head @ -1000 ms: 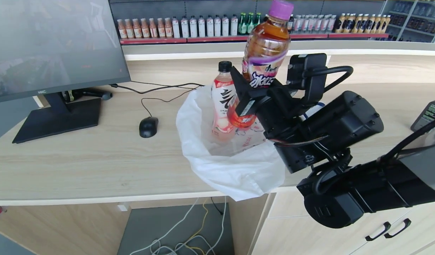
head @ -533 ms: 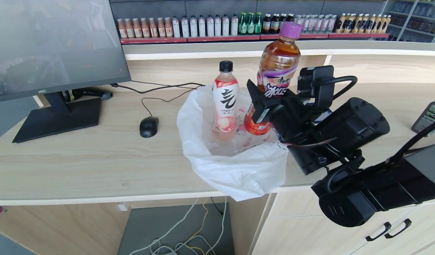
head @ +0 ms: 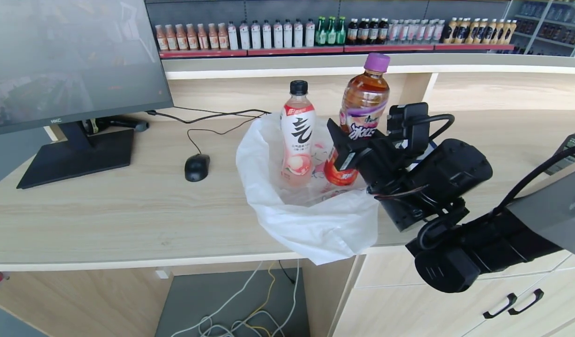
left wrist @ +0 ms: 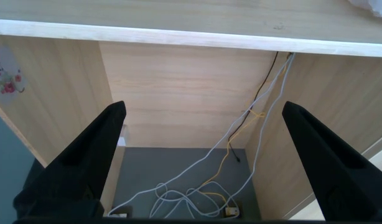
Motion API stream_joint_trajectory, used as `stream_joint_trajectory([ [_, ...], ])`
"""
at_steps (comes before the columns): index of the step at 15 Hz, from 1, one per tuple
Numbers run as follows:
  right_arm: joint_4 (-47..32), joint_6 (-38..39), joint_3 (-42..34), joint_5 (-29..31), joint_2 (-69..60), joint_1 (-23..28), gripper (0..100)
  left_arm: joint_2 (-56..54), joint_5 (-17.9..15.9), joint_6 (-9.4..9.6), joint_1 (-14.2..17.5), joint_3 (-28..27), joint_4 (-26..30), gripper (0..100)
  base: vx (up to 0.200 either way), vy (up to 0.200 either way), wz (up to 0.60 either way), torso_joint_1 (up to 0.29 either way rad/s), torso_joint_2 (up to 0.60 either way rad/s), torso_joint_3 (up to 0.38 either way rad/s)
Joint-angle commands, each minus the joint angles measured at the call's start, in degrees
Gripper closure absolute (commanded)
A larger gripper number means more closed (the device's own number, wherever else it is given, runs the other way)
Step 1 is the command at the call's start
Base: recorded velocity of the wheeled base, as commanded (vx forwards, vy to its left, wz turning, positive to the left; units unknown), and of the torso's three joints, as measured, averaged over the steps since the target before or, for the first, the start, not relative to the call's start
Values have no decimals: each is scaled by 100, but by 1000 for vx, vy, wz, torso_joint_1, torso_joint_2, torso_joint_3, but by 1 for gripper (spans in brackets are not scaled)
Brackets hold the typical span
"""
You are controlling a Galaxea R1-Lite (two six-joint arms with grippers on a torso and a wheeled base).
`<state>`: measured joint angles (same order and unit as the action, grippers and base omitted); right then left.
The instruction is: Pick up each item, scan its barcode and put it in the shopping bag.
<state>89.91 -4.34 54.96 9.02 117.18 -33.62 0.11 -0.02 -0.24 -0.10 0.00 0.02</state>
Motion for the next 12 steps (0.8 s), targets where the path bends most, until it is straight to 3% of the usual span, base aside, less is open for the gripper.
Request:
stream_joint_trajectory([
  [1, 9, 3, 24, -67, 200, 137, 100, -2, -6, -2, 1, 0, -2, 0, 0, 0, 0, 0, 0, 0],
  [5, 9, 47, 657, -111, 473, 198, 100, -2, -6, -2, 1, 0, -2, 0, 0, 0, 0, 0, 0, 0],
  [8, -500, 47, 1096, -120, 429, 189, 100, -2, -6, -2, 1, 0, -2, 0, 0, 0, 0, 0, 0, 0],
  [12, -773, 47, 1211, -137, 570, 207, 100, -2, 2, -2, 1, 0, -2, 0, 0, 0, 0, 0, 0, 0],
])
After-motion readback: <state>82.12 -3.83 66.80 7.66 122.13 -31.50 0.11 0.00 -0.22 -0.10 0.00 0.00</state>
